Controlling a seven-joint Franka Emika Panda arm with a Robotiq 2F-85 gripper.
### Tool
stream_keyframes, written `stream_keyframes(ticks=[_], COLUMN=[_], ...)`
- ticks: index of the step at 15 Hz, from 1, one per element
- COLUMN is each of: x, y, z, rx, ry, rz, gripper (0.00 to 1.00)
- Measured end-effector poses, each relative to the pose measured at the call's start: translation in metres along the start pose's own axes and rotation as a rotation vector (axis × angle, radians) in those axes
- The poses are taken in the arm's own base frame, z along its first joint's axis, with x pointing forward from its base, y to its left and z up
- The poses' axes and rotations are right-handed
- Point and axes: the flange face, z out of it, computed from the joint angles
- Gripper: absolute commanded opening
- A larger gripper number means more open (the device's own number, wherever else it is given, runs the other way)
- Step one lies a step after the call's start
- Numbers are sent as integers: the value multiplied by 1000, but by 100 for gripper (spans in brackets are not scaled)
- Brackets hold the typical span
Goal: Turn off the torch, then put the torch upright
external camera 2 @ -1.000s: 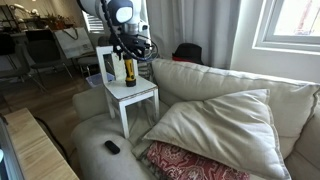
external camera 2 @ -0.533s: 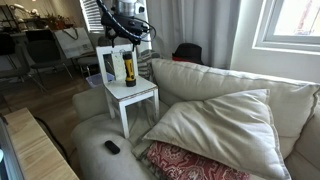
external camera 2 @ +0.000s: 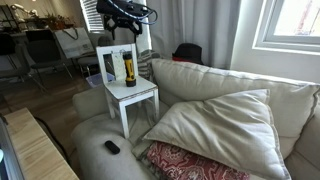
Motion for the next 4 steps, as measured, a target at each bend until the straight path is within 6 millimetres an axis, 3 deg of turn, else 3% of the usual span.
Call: stream_keyframes(ticks=[4], x=[2], y=[-3], z=[2], rx=[4], ry=[-1], rz=[-6], gripper=[100])
